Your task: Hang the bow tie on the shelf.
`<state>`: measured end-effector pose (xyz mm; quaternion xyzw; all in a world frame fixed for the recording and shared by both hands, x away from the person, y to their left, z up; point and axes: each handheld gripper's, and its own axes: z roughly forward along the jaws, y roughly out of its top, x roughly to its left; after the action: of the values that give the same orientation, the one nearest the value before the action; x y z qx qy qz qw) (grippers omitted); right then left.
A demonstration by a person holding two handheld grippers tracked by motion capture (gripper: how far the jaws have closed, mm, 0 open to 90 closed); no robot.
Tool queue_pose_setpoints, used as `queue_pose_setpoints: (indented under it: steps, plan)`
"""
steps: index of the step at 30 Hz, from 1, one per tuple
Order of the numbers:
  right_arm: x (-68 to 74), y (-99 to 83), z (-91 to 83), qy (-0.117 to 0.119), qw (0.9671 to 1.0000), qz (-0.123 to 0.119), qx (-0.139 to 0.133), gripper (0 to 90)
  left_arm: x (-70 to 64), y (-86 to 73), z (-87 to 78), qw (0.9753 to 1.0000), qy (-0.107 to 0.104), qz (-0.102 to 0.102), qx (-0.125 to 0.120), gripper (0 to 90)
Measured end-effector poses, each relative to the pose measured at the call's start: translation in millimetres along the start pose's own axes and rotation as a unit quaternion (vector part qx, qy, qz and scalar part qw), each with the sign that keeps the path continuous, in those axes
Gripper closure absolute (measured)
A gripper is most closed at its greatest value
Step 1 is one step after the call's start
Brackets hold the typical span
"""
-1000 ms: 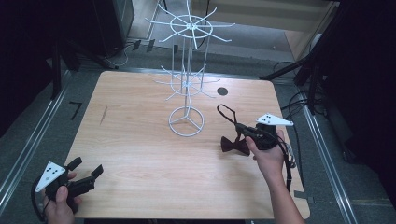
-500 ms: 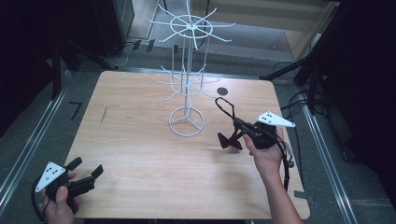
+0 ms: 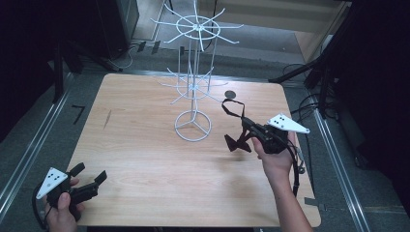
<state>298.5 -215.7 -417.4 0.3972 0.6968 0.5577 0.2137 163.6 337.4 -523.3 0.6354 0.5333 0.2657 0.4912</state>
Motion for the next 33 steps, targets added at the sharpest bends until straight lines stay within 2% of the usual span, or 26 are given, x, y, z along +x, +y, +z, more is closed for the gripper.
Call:
queue_pose_setpoints:
  steps: [14,33]
  plan:
    - [2.0,12.2,-10.0,-0.001,0.9997,-0.002,-0.023,90.0,0.0,0.0,0.2,1.0000,0.000,0.000,0.000,9.2]
    - [14.4,23.7,3.9,0.010,0.9996,-0.008,-0.026,90.0,0.1,0.0,0.0,1.0000,-0.001,-0.001,0.000,9.2]
